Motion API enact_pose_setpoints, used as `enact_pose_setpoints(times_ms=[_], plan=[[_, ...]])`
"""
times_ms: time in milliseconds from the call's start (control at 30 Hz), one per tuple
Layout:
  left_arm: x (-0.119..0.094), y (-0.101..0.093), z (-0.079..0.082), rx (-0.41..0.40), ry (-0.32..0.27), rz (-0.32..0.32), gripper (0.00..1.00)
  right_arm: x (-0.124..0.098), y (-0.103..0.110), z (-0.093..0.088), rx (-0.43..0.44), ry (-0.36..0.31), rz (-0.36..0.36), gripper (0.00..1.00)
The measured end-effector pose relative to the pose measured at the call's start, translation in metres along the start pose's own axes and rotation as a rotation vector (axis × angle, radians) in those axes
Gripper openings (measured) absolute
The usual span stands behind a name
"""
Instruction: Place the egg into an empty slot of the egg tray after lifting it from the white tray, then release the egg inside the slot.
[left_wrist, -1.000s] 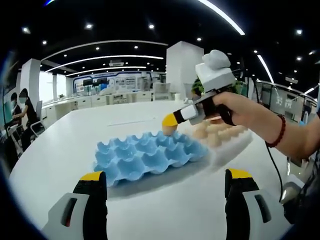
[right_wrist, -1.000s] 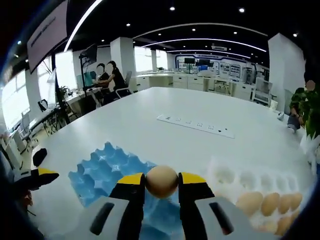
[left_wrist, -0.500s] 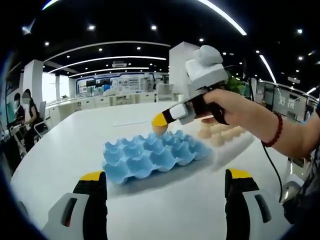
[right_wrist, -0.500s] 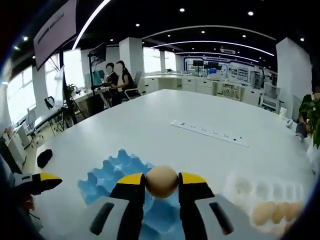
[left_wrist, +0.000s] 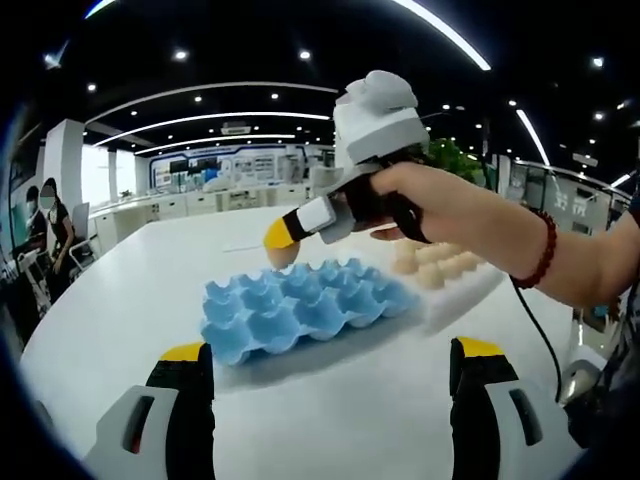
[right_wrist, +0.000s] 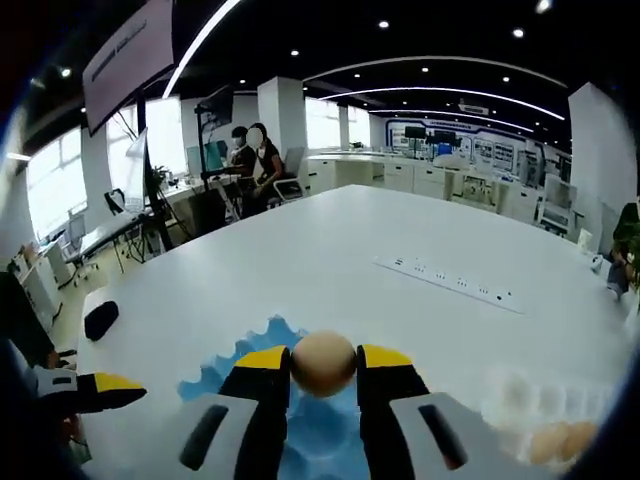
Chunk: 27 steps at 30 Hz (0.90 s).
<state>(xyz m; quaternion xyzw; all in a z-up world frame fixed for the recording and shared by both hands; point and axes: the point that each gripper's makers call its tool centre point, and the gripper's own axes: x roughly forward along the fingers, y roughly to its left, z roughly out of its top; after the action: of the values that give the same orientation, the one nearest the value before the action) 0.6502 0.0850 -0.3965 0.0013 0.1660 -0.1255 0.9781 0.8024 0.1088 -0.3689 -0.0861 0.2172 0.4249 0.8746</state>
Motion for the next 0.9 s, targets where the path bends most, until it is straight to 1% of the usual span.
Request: enact_pose_setpoints(times_ms=[167, 467, 600, 700, 767, 900], plan=[[-0.002, -0.002, -0.001, 0.001, 0.0, 0.001, 1.0, 0.009, 0.016, 0.005, -0.014, -0.008, 0.035, 0.27], [-0.007, -0.003, -0.004, 0.005, 0.01, 0.009, 1.0, 0.023, 0.031, 0.009, -0.026, -0.002, 0.048, 0.27], [-0.006, -0.006, -0.005, 0.007, 0.014, 0.002, 1.0, 0.029, 0.034, 0.012, -0.01, -0.001, 0.056, 0.27], [-0.006, -0.006, -0.004, 0.005, 0.011, 0.002, 1.0, 0.033, 0.035, 0.014, -0.02, -0.005, 0.054, 0.27], [-0.006, -0.005, -0.004, 0.005, 0.011, 0.004, 1.0, 0.038, 0.037, 0.014, -0.01, -0.005, 0.064, 0.27], [-0.007, -0.003, -0.004, 0.004, 0.012, 0.009, 1.0, 0.041, 0.037, 0.007, -0.016, 0.008, 0.061, 0.27]])
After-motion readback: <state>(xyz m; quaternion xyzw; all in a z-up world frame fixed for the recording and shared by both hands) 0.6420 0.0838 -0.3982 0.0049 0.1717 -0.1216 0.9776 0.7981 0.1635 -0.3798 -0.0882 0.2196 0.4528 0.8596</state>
